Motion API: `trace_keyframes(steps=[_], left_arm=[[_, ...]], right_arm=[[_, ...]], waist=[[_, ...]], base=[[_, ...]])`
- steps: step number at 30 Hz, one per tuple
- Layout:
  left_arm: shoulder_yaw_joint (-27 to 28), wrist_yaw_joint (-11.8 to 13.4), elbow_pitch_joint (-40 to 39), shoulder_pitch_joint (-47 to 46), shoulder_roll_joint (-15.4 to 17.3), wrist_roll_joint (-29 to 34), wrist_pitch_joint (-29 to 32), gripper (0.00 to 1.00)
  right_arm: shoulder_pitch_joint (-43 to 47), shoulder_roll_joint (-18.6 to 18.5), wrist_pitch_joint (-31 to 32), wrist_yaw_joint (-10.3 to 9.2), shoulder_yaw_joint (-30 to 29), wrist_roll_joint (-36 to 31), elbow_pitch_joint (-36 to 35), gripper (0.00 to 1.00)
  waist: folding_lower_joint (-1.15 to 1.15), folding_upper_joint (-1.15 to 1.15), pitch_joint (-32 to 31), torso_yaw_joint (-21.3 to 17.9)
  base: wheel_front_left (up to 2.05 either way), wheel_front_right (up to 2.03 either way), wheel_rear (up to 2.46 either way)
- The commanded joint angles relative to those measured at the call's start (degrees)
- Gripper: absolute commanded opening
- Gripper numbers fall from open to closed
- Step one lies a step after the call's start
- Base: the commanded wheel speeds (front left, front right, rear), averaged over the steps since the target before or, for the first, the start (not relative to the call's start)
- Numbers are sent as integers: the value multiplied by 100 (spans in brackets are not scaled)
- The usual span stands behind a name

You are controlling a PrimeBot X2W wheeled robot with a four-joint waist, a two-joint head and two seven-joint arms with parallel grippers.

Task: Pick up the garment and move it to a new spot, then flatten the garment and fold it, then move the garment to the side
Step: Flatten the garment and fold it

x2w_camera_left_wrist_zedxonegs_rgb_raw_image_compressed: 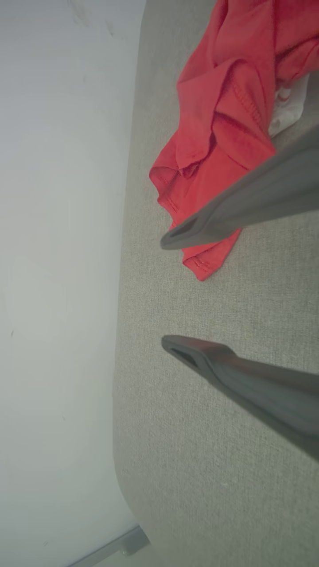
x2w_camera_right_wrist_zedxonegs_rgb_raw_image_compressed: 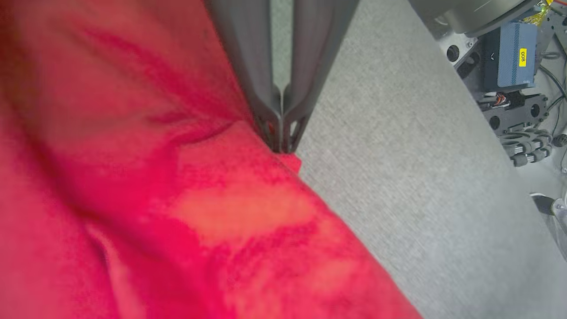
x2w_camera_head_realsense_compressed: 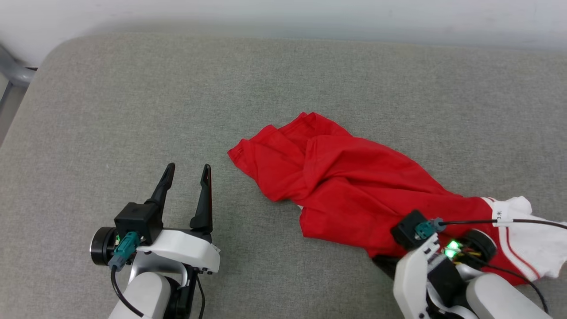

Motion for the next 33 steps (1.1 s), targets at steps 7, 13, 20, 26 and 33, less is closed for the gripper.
trace_keyframes(steps=[7,13,20,26,33], left_arm=[[-11,-4,6,-13,11,45,-37,100],[-53,-30,-34,-97,3,43,-43,100],[-127,-95,-4,-232,-39,47,-50,100],[-118,-111,63,-298,-64,50,-58,100],[-85,-134,151,-282,-31,60,-66,100]], right_arm=[[-584,234,-564,7,-589,-214,-821,0],[-932,468,-689,5,-1527,-116,-380,0],[-1187,548,-897,7,-2350,130,772,0],[-1186,615,-1321,7,-2406,306,1597,7],[-978,771,-2546,7,-2428,283,1724,100]], waist=[[0,0,-123,-154],[0,0,17,-172],[0,0,331,-45],[0,0,519,20],[0,0,338,-43]], base=[[0,0,0],[0,0,0],[0,0,0],[0,0,0],[0,0,0]])
